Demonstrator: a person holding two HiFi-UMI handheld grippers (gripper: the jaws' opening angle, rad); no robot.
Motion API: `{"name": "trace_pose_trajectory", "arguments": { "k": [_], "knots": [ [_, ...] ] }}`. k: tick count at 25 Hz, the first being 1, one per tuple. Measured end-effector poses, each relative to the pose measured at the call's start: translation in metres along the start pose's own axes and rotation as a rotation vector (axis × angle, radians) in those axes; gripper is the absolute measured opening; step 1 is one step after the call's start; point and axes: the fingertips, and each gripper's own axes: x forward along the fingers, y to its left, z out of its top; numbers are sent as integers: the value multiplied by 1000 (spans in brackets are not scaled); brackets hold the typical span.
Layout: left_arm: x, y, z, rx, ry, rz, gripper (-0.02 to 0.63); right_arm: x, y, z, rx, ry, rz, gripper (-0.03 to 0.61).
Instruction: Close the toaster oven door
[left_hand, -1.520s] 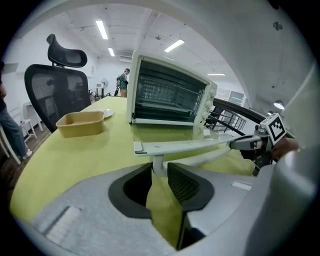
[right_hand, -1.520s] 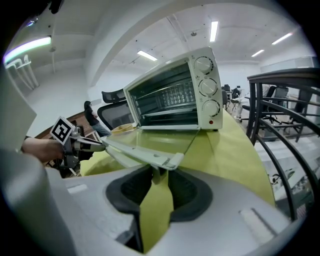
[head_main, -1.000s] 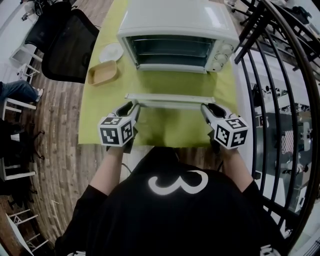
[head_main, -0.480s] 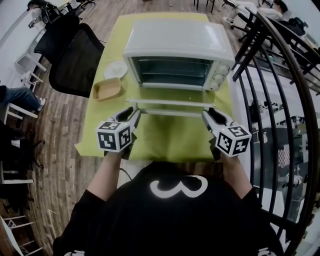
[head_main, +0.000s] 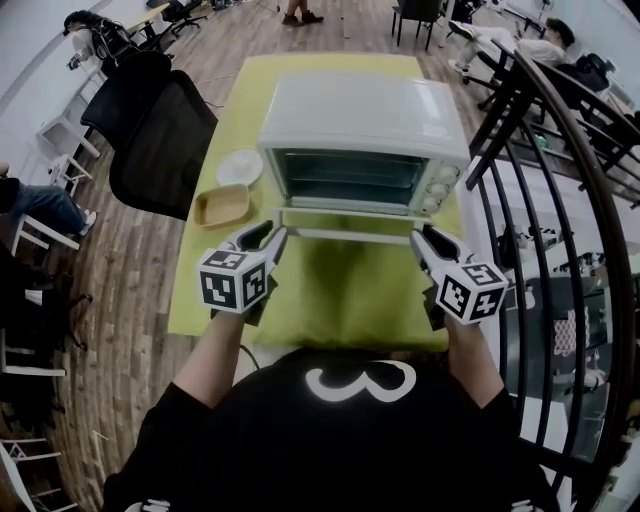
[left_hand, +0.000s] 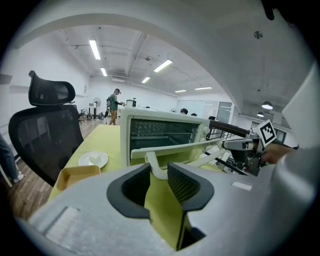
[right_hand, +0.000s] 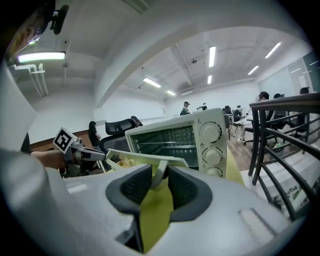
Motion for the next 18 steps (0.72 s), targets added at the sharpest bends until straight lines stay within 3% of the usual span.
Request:
{"name": "trace_pose_trajectory", "arguments": {
  "k": [4, 18],
  "knots": [
    [5, 4, 18, 33, -17, 2, 111, 7, -4, 17, -21, -9, -3, 106],
    [33, 23, 76, 19, -89, -20, 110, 39, -25, 71, -57, -26, -36, 104]
  ]
}}
